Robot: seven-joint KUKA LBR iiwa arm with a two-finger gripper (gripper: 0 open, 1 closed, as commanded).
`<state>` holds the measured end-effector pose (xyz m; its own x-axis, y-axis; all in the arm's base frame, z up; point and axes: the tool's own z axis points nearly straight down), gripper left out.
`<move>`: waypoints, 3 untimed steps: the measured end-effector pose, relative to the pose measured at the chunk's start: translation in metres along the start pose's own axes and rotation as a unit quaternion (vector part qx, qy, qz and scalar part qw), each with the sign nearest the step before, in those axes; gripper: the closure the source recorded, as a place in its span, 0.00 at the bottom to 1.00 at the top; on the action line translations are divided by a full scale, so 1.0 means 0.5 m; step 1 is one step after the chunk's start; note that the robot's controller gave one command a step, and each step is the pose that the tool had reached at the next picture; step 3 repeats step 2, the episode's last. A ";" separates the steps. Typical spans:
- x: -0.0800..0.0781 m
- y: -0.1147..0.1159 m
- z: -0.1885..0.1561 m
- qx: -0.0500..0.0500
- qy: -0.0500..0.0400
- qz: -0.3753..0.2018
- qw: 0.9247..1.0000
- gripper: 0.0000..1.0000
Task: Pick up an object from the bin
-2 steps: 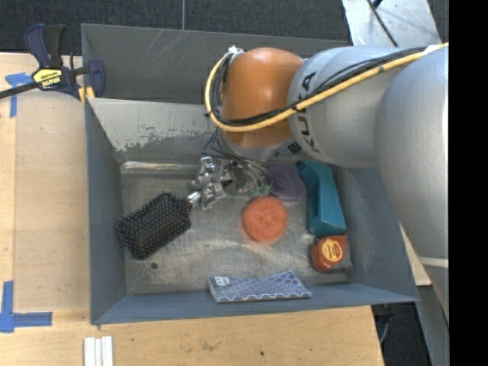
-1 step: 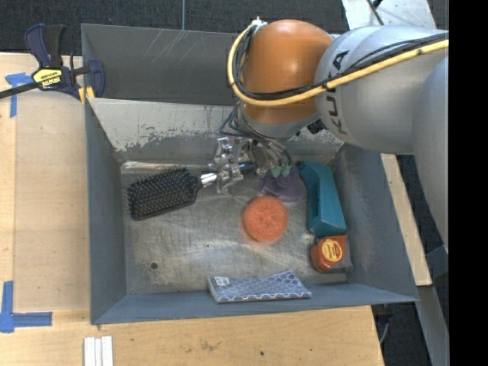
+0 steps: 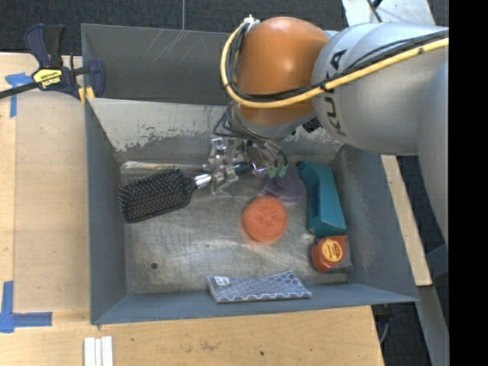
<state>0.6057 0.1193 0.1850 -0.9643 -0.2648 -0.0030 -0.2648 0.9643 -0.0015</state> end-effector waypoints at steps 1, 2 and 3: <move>0.000 0.016 -0.036 -0.001 0.000 -0.005 1.000 1.00; 0.000 0.014 -0.045 -0.001 0.001 -0.007 1.000 1.00; 0.000 0.014 -0.045 -0.001 0.001 -0.007 1.000 1.00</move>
Offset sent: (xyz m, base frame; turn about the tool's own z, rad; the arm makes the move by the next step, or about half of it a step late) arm 0.0107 -0.0196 0.0802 -0.3548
